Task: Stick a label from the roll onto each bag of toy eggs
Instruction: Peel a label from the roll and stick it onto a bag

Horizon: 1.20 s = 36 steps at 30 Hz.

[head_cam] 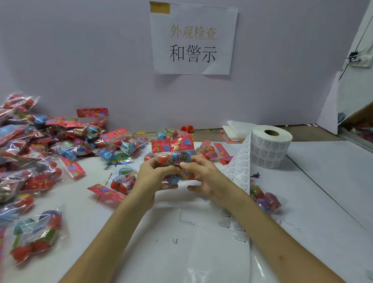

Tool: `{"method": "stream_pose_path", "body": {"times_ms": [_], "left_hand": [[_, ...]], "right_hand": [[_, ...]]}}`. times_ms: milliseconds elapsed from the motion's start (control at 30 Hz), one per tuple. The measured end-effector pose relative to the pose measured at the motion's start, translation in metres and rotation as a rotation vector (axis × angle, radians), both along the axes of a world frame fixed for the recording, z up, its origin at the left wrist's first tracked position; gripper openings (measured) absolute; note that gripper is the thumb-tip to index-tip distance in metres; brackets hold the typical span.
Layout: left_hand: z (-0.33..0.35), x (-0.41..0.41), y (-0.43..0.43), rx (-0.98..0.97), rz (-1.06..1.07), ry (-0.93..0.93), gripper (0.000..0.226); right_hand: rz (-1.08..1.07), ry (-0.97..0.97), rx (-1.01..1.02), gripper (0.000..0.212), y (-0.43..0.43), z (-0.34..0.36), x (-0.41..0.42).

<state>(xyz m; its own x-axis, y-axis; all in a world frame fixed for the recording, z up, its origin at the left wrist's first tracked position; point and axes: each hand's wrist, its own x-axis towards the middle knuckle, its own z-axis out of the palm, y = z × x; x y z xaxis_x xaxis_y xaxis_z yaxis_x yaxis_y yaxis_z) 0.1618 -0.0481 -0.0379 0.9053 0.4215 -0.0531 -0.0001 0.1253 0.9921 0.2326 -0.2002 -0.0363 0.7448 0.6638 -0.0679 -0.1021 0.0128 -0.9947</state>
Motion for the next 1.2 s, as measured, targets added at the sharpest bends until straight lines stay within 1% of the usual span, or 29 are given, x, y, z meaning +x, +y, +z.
{"method": "stream_pose_path", "body": {"times_ms": [67,133,167,300,367,500,600,767,833,900,933,1000,1067,1100,1200], "left_hand": [[-0.001,-0.001,-0.001,-0.034,0.012,0.000,0.029],[-0.002,-0.001,-0.003,-0.029,0.038,-0.013,0.027],[-0.003,-0.001,-0.004,-0.006,0.058,-0.025,0.026],[-0.002,0.000,-0.007,0.127,0.108,-0.074,0.034],[0.000,0.000,-0.009,0.171,0.110,-0.086,0.035],[0.003,-0.003,-0.013,0.233,0.122,-0.089,0.040],[0.002,-0.005,-0.015,0.271,0.110,-0.128,0.042],[0.003,-0.003,-0.015,0.252,0.015,-0.118,0.031],[0.002,-0.002,-0.013,0.222,0.003,-0.103,0.019],[0.001,-0.001,-0.011,0.205,0.028,-0.092,0.013],[0.001,0.000,-0.010,0.202,0.048,-0.089,0.011],[0.000,0.000,-0.006,0.189,0.057,-0.088,0.008],[0.000,0.000,-0.003,0.195,0.022,-0.088,0.006],[-0.001,0.000,-0.002,0.211,0.004,-0.079,0.006],[-0.003,0.001,-0.005,0.229,0.001,-0.035,0.002]], "right_hand": [[-0.022,0.037,0.004,0.026,0.002,0.000,-0.001],[-0.050,0.068,0.000,0.012,0.004,0.000,-0.002],[-0.049,0.078,0.001,0.009,0.004,0.000,-0.002],[-0.030,0.136,0.059,0.024,0.005,0.000,-0.002],[-0.036,0.169,0.099,0.025,0.005,0.000,-0.001],[-0.043,0.080,0.074,0.014,0.003,-0.004,0.003],[-0.062,0.070,0.082,0.009,0.004,-0.007,0.005],[-0.118,0.048,0.029,0.021,0.004,-0.008,0.004],[-0.113,-0.029,-0.016,0.020,0.003,-0.006,0.003],[-0.103,-0.188,-0.118,0.016,0.001,-0.004,0.004],[-0.100,-0.257,-0.149,0.018,-0.001,-0.003,0.005],[-0.081,-0.286,-0.095,0.028,-0.002,0.000,0.006],[-0.077,-0.214,0.030,0.034,-0.003,0.002,0.007],[-0.100,-0.199,0.059,0.031,-0.003,0.002,0.007],[-0.203,-0.269,0.008,0.015,0.000,0.000,0.007]]}}
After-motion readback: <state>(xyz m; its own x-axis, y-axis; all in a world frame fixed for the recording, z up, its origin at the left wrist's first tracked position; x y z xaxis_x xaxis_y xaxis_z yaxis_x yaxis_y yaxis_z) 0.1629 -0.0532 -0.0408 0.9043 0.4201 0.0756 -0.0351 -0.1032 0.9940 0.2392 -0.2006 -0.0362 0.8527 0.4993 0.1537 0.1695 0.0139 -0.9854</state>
